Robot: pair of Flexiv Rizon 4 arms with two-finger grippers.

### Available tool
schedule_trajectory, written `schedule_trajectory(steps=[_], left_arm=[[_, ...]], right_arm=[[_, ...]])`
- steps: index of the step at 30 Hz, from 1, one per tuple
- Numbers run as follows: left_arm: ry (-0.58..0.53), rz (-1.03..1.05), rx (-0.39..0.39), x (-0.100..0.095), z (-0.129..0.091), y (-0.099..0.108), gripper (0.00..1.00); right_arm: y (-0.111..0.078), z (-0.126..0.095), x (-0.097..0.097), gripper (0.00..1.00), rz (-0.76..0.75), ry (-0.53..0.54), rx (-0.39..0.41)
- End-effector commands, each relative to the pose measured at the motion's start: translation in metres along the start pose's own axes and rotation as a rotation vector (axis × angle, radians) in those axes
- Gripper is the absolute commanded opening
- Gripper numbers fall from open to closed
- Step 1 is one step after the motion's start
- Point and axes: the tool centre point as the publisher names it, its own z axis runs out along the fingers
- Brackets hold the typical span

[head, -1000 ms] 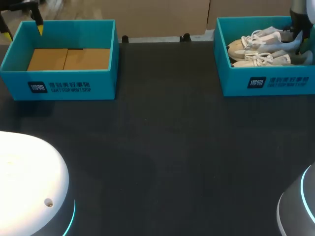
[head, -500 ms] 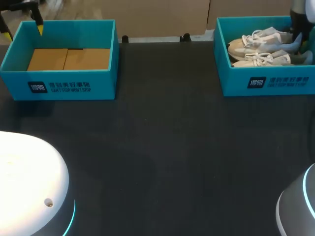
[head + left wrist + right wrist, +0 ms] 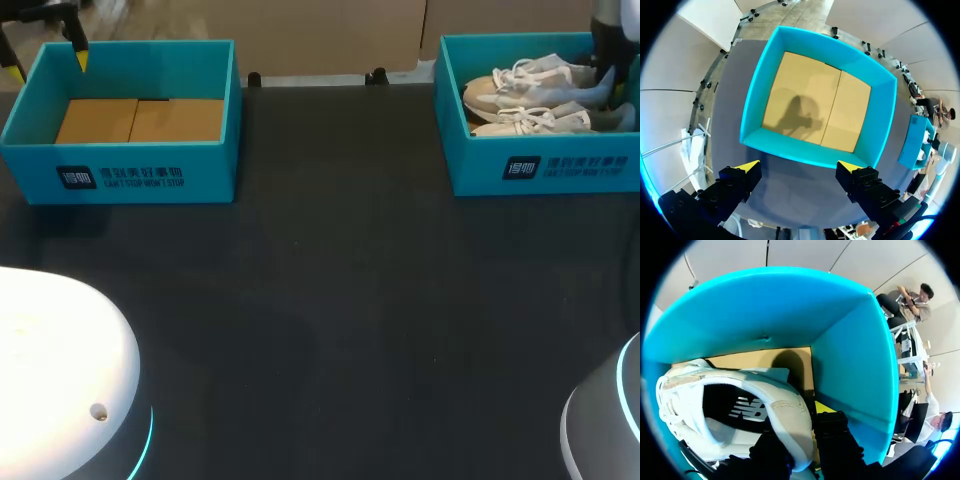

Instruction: Take the shoe out of the shoebox, open the shoe tongue, remove and reinsert the insole, then place the shoe into the shoebox

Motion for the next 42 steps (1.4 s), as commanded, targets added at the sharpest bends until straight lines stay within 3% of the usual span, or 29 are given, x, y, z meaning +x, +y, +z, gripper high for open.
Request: schedule_trajectory(steps=[1, 5, 6, 7, 8, 9, 10, 14, 22, 31, 42], left_arm=[[-0.001, -0.001, 0.002, 0.000, 0.000, 0.001, 1.00], [-0.001, -0.001, 0.002, 0.000, 0.000, 0.001, 1.00], [-0.001, -0.001, 0.002, 0.000, 0.000, 0.001, 1.00], [-0.001, -0.001, 0.002, 0.000, 0.000, 0.001, 1.00], [-0.001, -0.001, 0.002, 0.000, 0.000, 0.001, 1.00], [-0.001, -0.001, 0.002, 0.000, 0.000, 0.001, 1.00], [-0.001, -0.001, 0.002, 0.000, 0.000, 0.001, 1.00], [-0.001, -0.001, 0.002, 0.000, 0.000, 0.001, 1.00], [-0.001, -0.001, 0.002, 0.000, 0.000, 0.001, 1.00], [-0.001, -0.001, 0.002, 0.000, 0.000, 0.001, 1.00], [-0.001, -0.001, 0.002, 0.000, 0.000, 0.001, 1.00]], right_arm=[[0.007, 0.002, -0.001, 0.00, 0.003, 0.011, 0.017], [0.008, 0.003, -0.001, 0.00, -0.003, 0.015, 0.024], [0.008, 0.003, -0.001, 0.12, -0.003, 0.016, 0.025], [0.008, 0.003, -0.001, 0.39, -0.002, 0.019, 0.028], [0.008, 0.003, -0.001, 0.44, -0.001, 0.021, 0.029], [0.008, 0.002, -0.002, 0.86, 0.000, 0.023, 0.030], [0.007, 0.000, -0.002, 1.00, 0.002, 0.024, 0.030], [0.003, -0.013, -0.006, 1.00, 0.007, 0.034, 0.024], [-0.018, -0.069, -0.010, 1.00, 0.006, 0.082, -0.030], [-0.065, -0.131, 0.007, 1.00, -0.049, 0.146, -0.053], [-0.119, -0.181, 0.025, 1.00, -0.106, 0.218, -0.086]])
